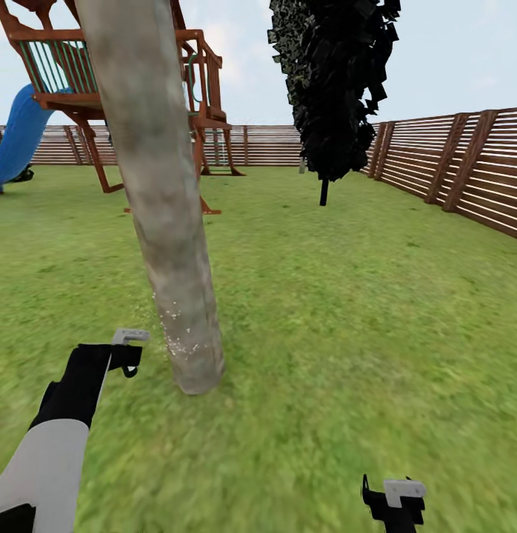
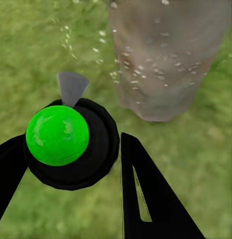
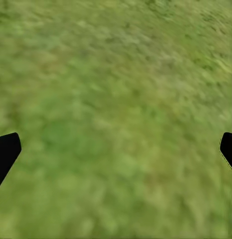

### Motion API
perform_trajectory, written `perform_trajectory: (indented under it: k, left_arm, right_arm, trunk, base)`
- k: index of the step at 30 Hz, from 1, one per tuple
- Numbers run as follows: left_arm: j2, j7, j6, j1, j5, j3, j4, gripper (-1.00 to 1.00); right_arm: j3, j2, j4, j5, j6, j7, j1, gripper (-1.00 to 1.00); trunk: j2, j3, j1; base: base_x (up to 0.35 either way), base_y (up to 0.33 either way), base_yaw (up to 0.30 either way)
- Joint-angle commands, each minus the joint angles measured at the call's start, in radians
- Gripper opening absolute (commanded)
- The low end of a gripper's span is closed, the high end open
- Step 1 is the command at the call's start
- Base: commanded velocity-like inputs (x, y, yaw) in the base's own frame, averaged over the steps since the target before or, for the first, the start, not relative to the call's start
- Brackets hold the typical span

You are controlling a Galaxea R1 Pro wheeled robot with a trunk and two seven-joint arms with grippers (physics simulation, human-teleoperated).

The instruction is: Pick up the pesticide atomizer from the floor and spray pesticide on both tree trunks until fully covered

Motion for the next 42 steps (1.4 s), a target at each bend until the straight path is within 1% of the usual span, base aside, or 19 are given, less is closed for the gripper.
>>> perform_trajectory:
  k: [1,12,16,18,20,26,30,35,37,39,42]
  left_arm:
    - [0.0,0.0,0.0,0.0,0.0,-0.001,-0.001,-1.0]
    - [-0.001,0.003,-0.002,0.004,-0.006,0.0,0.005,-1.0]
    - [0.002,0.003,-0.001,0.004,-0.007,0.0,0.009,-1.0]
    - [0.008,0.003,-0.001,0.009,-0.006,0.004,0.014,-1.0]
    - [0.02,0.005,-0.003,0.041,-0.006,0.009,0.015,-1.0]
    - [0.004,0.012,-0.003,0.048,-0.003,0.0,0.009,-1.0]
    - [-0.007,0.012,-0.002,0.041,-0.003,-0.008,-0.003,-1.0]
    - [-0.001,0.012,-0.001,0.039,-0.003,-0.003,-0.005,-1.0]
    - [-0.003,0.012,-0.002,0.04,-0.002,-0.002,-0.022,-1.0]
    - [-0.006,0.012,-0.001,0.043,0.0,-0.005,-0.06,-1.0]
    - [-0.007,0.012,0.0,0.043,0.001,-0.007,-0.074,-1.0]
  right_arm:
    - [0.0,0.0,0.0,0.0,0.0,0.0,0.0,1.0]
    - [0.0,0.0,0.0,0.0,0.0,0.0,0.0,1.0]
    - [0.0,0.0,0.0,0.001,0.0,0.0,0.0,1.0]
    - [0.0,0.0,0.0,0.0,0.0,0.0,0.0,1.0]
    - [0.001,0.0,0.0,0.001,0.0,0.0,0.0,1.0]
    - [-0.001,-0.001,0.0,0.0,-0.001,0.0,0.0,1.0]
    - [-0.001,-0.002,0.0,0.0,0.0,0.0,0.0,1.0]
    - [0.0,-0.002,0.0,0.0,0.0,0.0,0.0,1.0]
    - [0.0,-0.001,0.0,0.0,0.0,0.0,0.0,1.0]
    - [0.0,0.0,0.0,0.0,0.0,0.0,0.0,1.0]
    - [0.0,0.0,0.0,0.0,0.0,0.0,0.0,1.0]
  trunk:
    - [0.0,0.0,0.0]
    - [0.0,0.0,0.0]
    - [0.0,0.0,0.0]
    - [0.0,0.0,0.0]
    - [0.0,0.0,0.0]
    - [0.0,0.0,0.0]
    - [0.0,0.0,0.0]
    - [0.0,0.0,0.0]
    - [0.0,0.0,0.0]
    - [0.0,0.0,0.0]
    - [0.0,0.0,0.0]
  base:
    - [0.0,-0.266,0.013]
    - [0.0,-0.271,0.004]
    - [0.0,-0.272,0.172]
    - [0.0,-0.272,0.269]
    - [0.0,-0.272,0.275]
    - [0.0,-0.272,0.094]
    - [0.011,-0.272,0.001]
    - [0.073,-0.272,0.0]
    - [0.022,-0.272,0.037]
    - [0.005,-0.272,0.201]
    - [0.001,-0.272,0.266]
